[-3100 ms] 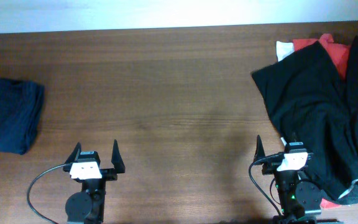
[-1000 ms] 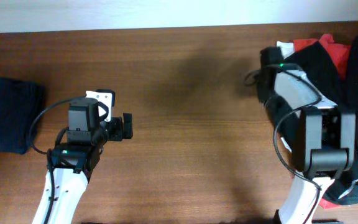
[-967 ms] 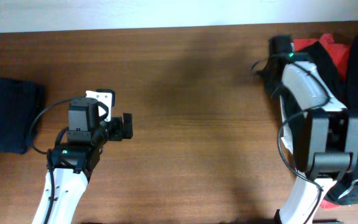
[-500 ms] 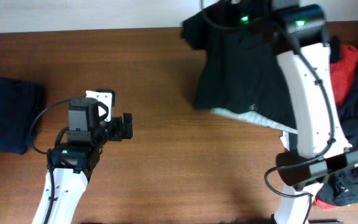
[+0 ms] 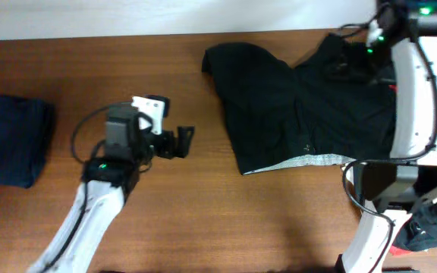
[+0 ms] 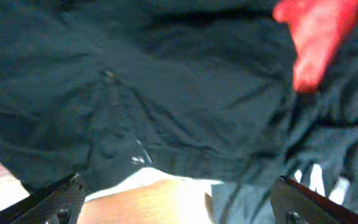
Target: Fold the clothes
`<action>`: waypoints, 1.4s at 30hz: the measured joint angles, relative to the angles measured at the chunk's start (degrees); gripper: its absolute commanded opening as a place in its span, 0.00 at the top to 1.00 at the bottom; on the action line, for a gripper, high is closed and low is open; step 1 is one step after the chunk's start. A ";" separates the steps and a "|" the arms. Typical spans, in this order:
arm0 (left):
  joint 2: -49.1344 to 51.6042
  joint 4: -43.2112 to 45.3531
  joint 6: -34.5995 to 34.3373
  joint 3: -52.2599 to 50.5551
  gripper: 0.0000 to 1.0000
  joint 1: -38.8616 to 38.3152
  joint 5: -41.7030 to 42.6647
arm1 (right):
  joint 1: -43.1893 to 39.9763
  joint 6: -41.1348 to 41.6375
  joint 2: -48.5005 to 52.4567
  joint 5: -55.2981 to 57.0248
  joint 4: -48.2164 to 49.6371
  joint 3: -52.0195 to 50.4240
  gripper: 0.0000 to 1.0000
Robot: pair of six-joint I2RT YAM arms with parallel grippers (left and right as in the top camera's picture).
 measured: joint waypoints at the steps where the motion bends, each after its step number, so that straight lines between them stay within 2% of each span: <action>1: 4.57 2.56 -2.19 0.04 0.02 -2.78 0.76 | -1.27 0.28 0.00 0.02 0.00 0.00 0.01; 4: 15.34 10.03 -9.75 0.04 0.02 -8.90 3.67 | -2.14 0.59 0.00 -0.31 -0.07 0.02 0.01; 6: 23.71 16.02 -17.53 0.33 0.03 -12.52 6.32 | -2.16 0.68 0.02 -0.48 0.04 0.02 0.01; 8: 28.37 19.89 -22.91 0.42 0.04 -15.28 8.33 | -2.40 0.70 0.02 -0.63 -0.04 0.02 0.01; 9: 30.16 21.24 -25.77 0.79 0.11 -17.18 9.38 | -2.51 0.68 0.02 -0.66 0.00 0.02 0.02; 11: 31.95 24.11 -29.59 1.38 0.32 -20.22 10.75 | -2.71 0.66 0.02 -0.66 -0.07 0.02 0.01; 14: 33.66 25.31 -32.87 1.44 0.96 -25.86 11.96 | -2.73 0.68 0.02 -0.63 -0.07 0.02 0.01; 15: 33.99 25.11 -33.35 1.33 0.99 -26.38 11.93 | -2.82 0.66 0.02 -0.61 -0.07 0.02 0.01; 23: 34.75 24.81 -34.14 1.25 0.99 -21.22 12.22 | -7.32 0.63 0.02 -0.61 -0.07 0.02 0.01; 25: 34.64 17.22 -33.81 1.44 0.99 -17.66 13.94 | -7.82 0.63 0.02 -0.59 -0.07 0.02 0.01; 26: 33.16 11.72 -32.30 1.55 0.99 -13.29 15.06 | -8.31 0.63 0.02 -0.61 -0.02 0.02 0.01; 28: 28.09 1.55 -26.99 1.64 0.99 5.42 14.64 | -9.49 0.66 0.02 -0.59 -0.07 0.02 0.01; 31: 18.93 -3.74 -22.32 5.75 0.99 24.68 13.88 | -9.68 0.68 0.02 -0.87 -0.07 0.02 0.01; 33: 17.16 -3.63 -21.20 12.63 0.99 32.81 12.09 | -9.68 0.22 0.02 -1.79 -0.07 0.02 0.01; 35: 17.03 -5.70 -20.76 17.00 0.99 36.94 10.01 | -9.68 -3.96 0.02 -8.11 -0.02 0.02 0.01; 36: 17.00 -8.17 -20.63 17.64 0.99 36.72 9.75 | -9.68 -6.62 0.02 -11.98 0.02 0.02 0.01; 37: 16.96 -16.24 -20.35 18.14 0.99 36.30 9.35 | -9.62 -10.03 0.02 -16.65 0.11 0.02 0.01; 38: 16.96 -20.70 -19.47 18.16 0.99 36.04 8.59 | -9.16 -12.74 0.04 -19.98 0.63 0.02 0.00; 40: 16.96 -27.23 -16.74 18.29 0.71 36.02 3.21 | -6.91 -14.88 0.07 -22.53 3.85 0.02 0.00; 42: 16.94 -28.57 -14.67 18.27 0.58 36.20 -4.96 | -3.21 -15.85 0.81 -23.30 6.93 0.02 0.00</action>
